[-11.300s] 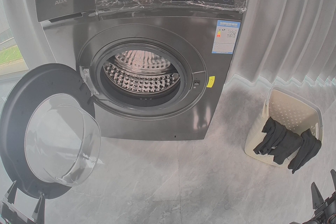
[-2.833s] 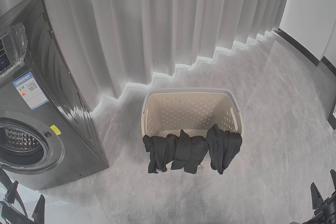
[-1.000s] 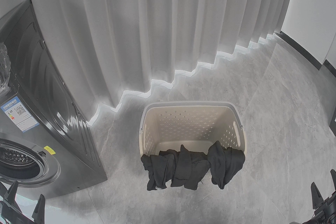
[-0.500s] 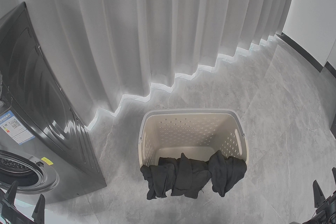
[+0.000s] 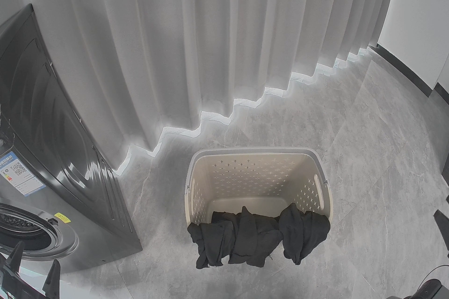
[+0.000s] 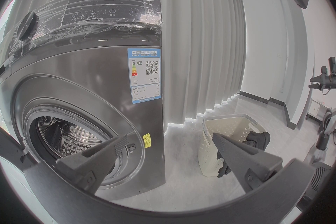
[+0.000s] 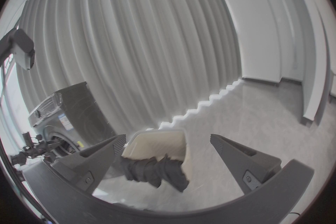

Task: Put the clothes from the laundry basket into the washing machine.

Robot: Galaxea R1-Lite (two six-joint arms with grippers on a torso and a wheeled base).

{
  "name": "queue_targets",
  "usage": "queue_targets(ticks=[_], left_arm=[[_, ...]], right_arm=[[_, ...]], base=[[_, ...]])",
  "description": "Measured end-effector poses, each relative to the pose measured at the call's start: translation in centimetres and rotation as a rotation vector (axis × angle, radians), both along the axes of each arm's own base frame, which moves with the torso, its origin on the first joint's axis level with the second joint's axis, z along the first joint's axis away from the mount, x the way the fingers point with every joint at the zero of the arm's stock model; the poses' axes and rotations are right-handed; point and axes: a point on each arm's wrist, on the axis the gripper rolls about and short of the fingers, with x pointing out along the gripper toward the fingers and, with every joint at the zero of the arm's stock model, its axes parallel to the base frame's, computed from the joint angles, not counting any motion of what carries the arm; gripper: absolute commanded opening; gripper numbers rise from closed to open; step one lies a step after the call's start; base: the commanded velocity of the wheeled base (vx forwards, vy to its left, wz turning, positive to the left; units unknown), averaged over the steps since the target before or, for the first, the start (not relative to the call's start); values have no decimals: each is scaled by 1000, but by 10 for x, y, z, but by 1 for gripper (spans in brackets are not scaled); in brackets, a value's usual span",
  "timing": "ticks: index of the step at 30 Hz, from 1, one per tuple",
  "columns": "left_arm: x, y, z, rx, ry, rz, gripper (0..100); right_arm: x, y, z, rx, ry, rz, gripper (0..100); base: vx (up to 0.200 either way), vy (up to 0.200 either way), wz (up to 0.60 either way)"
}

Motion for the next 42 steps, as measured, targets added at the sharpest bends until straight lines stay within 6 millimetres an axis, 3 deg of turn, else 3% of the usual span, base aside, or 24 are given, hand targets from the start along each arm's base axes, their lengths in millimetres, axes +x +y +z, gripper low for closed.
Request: queue_targets(ticks=[13,23,30,42], left_arm=[[0,0,0,-1,0,1,100],[0,0,0,-1,0,1,100],[0,0,0,-2,0,0,100],[0,0,0,0,-1,1,100]], right_arm=[[85,32,11,11,367,263,100],[143,55,-10,4,511,310,100],[164,64,-28,-4,589,321,100],[178,69,-47,-21,677,314,100]], base=[[0,0,0],[0,0,0],[29,-29,0],[33,-33,0]])
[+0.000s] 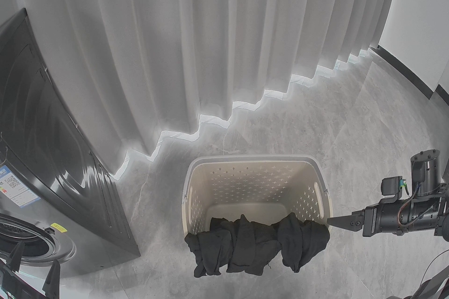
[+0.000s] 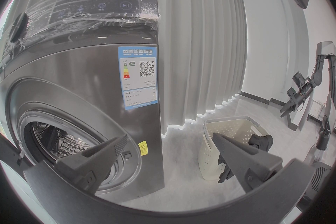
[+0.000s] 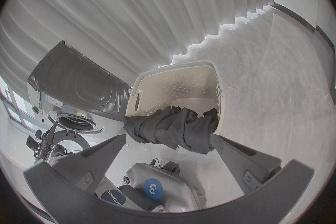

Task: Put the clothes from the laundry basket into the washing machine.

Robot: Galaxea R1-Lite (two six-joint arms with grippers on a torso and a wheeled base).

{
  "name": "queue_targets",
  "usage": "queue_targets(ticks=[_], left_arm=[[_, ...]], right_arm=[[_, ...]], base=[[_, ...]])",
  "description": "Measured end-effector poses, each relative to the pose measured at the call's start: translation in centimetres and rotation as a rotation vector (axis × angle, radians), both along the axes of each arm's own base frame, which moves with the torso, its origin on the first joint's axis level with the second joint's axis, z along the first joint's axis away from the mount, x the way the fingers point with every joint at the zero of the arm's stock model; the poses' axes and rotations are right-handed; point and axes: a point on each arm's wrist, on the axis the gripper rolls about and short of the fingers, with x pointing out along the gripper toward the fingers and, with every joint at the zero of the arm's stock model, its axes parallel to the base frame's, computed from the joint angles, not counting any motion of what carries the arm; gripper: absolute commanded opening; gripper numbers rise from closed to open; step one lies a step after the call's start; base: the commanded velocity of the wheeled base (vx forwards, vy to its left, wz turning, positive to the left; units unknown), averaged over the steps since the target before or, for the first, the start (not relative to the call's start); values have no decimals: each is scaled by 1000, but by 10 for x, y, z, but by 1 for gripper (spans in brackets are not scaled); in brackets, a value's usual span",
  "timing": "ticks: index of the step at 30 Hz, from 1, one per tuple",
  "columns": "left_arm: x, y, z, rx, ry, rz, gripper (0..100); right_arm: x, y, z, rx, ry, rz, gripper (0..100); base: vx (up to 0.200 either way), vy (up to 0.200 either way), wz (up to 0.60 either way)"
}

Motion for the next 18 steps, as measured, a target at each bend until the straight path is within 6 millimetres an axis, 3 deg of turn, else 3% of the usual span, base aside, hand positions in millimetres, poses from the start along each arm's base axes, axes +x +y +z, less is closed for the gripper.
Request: queue_targets(ticks=[7,18], left_arm=[[0,0,0,0,0,0,100],[0,0,0,0,0,0,100]], right_arm=[[16,7,-15,18,7,-7,100],[20,26,-46,29,95,24,100]], base=[[0,0,0],[0,0,0]])
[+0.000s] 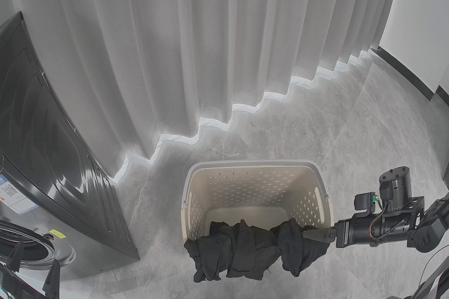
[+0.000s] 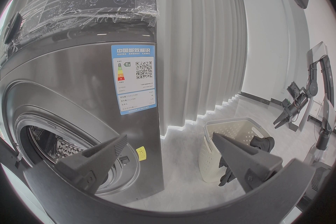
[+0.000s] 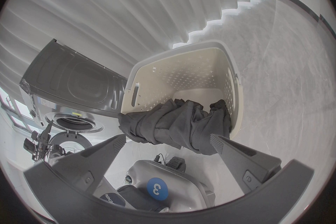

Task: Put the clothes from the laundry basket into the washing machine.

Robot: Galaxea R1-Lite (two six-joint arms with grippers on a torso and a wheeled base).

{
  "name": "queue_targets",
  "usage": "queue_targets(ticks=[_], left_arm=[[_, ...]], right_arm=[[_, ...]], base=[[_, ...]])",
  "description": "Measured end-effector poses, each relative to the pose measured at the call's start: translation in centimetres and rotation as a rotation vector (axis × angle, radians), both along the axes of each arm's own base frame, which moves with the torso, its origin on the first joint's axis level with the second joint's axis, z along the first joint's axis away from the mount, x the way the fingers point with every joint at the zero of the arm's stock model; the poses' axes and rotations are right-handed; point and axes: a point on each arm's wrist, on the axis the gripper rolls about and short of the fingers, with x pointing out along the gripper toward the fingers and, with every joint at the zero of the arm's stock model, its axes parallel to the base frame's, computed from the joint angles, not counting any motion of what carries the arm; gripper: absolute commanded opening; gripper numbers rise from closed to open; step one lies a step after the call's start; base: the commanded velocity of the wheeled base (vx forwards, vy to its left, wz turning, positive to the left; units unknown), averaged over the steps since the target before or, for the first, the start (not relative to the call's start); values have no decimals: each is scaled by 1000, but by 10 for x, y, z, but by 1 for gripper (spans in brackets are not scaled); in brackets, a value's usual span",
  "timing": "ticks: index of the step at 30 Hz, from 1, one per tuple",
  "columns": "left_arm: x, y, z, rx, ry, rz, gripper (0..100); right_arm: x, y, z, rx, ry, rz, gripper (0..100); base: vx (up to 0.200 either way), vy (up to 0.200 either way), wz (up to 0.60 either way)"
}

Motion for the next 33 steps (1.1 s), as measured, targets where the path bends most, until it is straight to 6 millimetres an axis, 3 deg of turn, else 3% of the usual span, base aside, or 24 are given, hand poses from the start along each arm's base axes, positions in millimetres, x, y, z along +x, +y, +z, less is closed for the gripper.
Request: queue_targets(ticks=[12,19,33], left_arm=[[0,0,0,0,0,0,100],[0,0,0,0,0,0,100],[0,0,0,-1,0,0,100]], right_arm=[[16,7,-35,-77,24,-57,100],[15,4,-53,-125,46,-94,100],[15,4,-66,-141,73,-95,100]], base=[[0,0,0],[0,0,0],[0,0,0]])
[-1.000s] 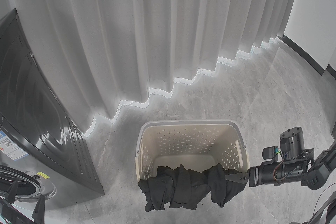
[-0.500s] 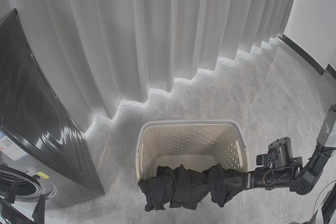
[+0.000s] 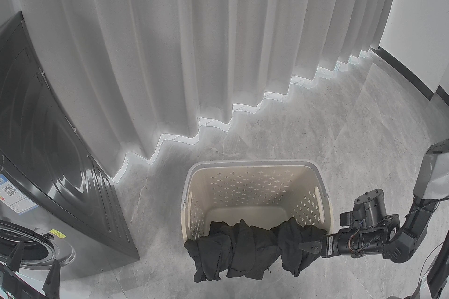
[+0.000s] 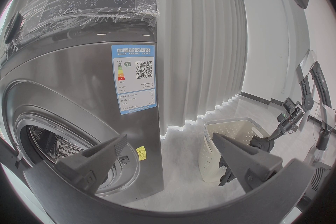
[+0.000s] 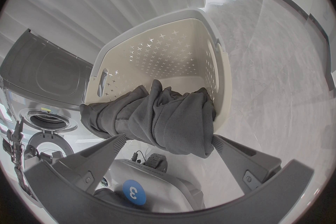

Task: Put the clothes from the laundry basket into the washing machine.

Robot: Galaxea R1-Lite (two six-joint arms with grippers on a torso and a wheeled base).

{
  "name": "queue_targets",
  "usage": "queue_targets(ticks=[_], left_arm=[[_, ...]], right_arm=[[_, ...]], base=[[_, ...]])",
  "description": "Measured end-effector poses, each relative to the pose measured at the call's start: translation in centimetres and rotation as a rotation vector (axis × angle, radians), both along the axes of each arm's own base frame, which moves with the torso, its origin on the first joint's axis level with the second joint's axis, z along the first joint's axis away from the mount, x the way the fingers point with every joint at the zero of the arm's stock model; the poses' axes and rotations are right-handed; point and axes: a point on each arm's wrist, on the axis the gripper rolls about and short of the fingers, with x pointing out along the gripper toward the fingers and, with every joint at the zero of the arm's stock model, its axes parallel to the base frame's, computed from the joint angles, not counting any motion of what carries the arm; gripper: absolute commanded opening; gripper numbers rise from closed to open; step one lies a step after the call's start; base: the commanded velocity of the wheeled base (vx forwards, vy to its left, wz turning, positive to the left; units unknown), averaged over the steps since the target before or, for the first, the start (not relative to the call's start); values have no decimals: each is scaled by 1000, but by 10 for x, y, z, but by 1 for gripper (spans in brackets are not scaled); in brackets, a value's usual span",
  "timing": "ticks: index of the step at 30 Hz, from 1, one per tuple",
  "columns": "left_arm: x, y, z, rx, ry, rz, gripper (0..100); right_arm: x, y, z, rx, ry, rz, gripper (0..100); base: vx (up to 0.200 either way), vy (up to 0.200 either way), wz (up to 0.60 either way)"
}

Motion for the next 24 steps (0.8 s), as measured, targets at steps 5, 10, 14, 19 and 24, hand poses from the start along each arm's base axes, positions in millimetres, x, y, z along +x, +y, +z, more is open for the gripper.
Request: queue_targets(ticks=[5,10,14,19,24], left_arm=[[0,0,0,0,0,0,100],[0,0,0,0,0,0,100],[0,0,0,0,0,0,100],[0,0,0,0,0,0,100],[0,0,0,0,0,0,100]], right_arm=[[5,3,-5,19,-42,0,100],[6,3,-12,25,-57,1,0],[4,2,-16,26,-64,2,0],[-1,0,-19,19,-49,1,0],[-7,-2,-19,21,-52,4,0]], base=[[0,0,0],[0,0,0],[0,0,0],[0,0,0],[0,0,0]])
